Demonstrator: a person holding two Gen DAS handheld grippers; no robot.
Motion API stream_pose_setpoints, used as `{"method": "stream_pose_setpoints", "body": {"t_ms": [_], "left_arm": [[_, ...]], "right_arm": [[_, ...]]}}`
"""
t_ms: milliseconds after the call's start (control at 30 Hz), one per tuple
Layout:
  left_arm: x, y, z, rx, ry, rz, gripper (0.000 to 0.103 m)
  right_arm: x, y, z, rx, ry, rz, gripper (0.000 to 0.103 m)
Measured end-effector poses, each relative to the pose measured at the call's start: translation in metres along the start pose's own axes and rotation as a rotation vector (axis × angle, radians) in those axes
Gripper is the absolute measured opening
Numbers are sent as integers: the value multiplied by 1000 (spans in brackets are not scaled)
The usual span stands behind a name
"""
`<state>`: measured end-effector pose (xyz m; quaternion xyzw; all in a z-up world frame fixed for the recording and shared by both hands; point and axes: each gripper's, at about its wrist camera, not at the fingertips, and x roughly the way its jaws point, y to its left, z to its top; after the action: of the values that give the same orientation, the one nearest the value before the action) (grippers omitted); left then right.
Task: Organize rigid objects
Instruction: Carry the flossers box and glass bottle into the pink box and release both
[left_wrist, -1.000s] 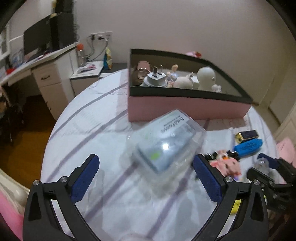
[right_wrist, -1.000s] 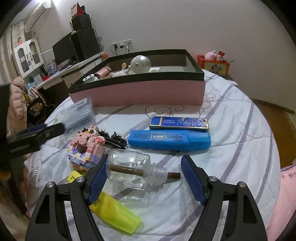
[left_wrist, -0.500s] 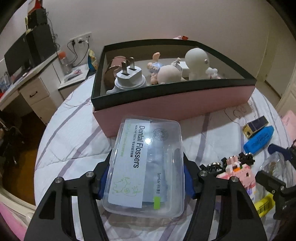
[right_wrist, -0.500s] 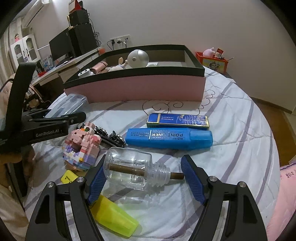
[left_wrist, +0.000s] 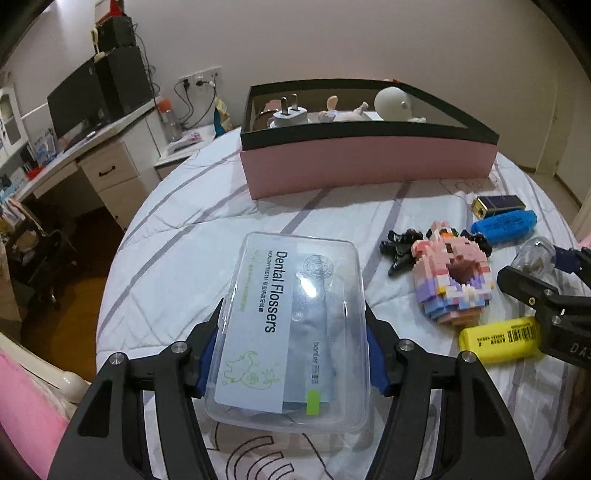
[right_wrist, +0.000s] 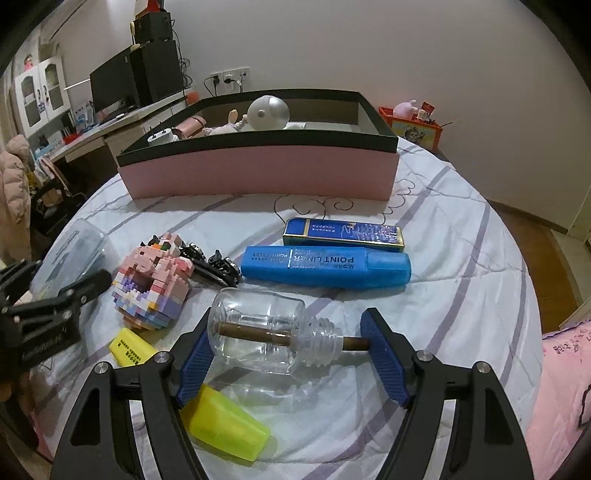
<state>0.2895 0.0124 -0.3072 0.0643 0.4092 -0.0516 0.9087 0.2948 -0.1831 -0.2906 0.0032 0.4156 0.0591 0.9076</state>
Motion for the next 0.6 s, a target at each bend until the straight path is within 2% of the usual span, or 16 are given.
{"method": "stream_pose_setpoints", "body": {"t_ms": [133,267,433,600], "left_arm": [[4,3,2,-15,-1,-8,67],[-1,9,-1,-48,-39,-37,63],[-21,15,-1,-100,-102,-70,63],[-54,7,6,-92,-175,-69,63]], "right_arm": [[-1,0,0,1,-9,-2,77],[-4,-3,0,14,-33,3,77],[-19,-4,0,36,-90,23,77],[-40,3,9,32,-151,48,77]]}}
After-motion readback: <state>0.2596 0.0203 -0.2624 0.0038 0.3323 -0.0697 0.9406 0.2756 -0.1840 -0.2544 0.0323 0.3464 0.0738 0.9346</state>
